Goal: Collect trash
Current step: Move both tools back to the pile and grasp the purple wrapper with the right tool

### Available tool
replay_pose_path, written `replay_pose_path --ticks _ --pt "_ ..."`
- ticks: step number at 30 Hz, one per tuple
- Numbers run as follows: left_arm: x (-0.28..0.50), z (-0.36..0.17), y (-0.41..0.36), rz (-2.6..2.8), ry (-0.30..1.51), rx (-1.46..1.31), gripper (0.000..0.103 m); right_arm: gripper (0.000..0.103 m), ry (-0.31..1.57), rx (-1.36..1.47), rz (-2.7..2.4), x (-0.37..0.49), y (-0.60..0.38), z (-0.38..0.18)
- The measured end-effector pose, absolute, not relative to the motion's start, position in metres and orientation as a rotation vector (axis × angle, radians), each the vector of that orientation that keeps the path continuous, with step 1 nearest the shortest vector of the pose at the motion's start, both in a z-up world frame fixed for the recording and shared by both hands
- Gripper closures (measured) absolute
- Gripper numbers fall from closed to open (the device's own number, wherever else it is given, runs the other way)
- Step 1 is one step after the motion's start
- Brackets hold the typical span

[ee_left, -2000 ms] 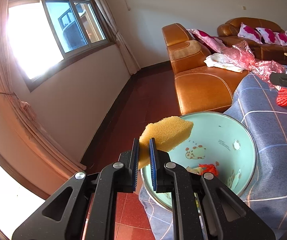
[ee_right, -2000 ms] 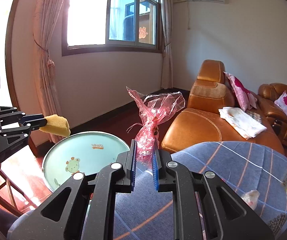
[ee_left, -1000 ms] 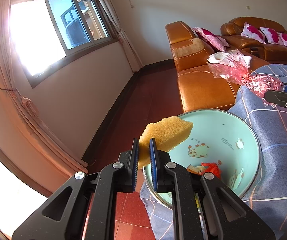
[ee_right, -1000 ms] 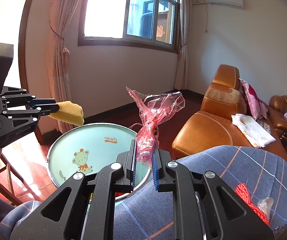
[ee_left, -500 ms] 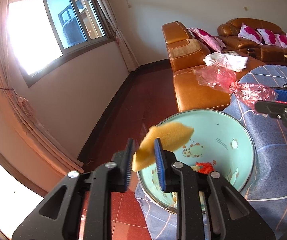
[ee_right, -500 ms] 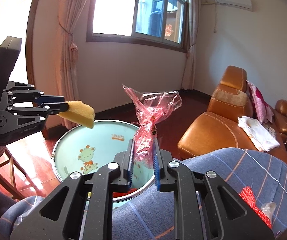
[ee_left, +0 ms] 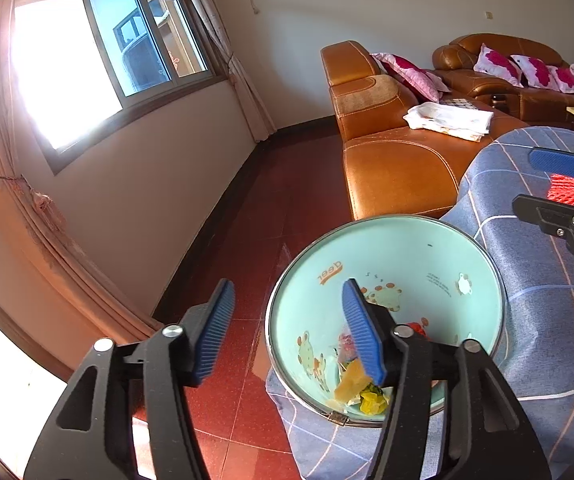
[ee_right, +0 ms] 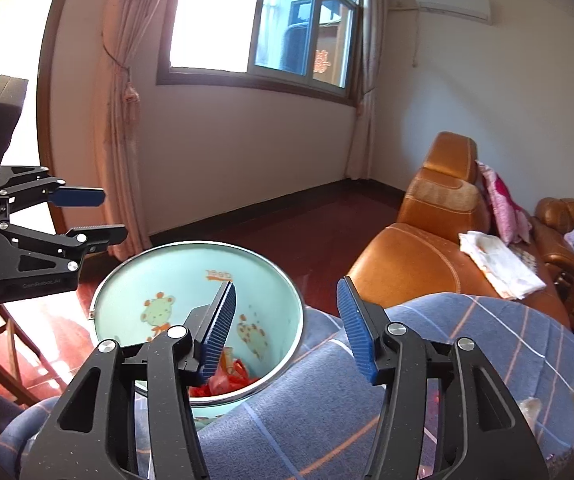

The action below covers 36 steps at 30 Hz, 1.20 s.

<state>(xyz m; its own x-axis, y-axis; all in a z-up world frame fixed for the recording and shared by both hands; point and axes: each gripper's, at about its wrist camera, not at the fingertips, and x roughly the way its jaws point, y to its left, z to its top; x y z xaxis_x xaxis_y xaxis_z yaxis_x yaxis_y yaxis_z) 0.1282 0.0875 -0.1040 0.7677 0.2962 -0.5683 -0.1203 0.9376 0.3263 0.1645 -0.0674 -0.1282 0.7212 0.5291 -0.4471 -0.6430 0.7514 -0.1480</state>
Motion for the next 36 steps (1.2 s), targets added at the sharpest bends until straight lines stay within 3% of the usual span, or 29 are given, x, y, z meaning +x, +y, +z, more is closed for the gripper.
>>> replay_pose_path --ticks 5,8,19,32,34,36 --pt "0.126 -0.108 0.078 0.205 0.663 0.288 0.037 0.049 0.397 -0.289 0.559 0.151 -0.086 -0.121" --pt "0.121 -0.11 0.07 0.184 0.663 0.294 0.03 0.044 0.393 -0.268 0.492 0.134 -0.114 -0.112" --pt "0.107 -0.127 0.015 0.049 0.684 0.338 0.029 0.044 0.538 -0.098 0.177 0.071 -0.266 -0.137" --pt "0.098 -0.117 -0.017 0.001 0.642 0.355 0.023 0.044 0.754 0.005 0.176 0.081 -0.294 -0.158" --pt "0.1 -0.117 -0.016 0.008 0.649 0.348 0.023 0.045 0.794 -0.003 0.179 0.084 -0.292 -0.164" --pt "0.102 -0.119 -0.015 0.011 0.655 0.344 0.023 0.055 0.818 0.003 0.18 0.086 -0.293 -0.169"
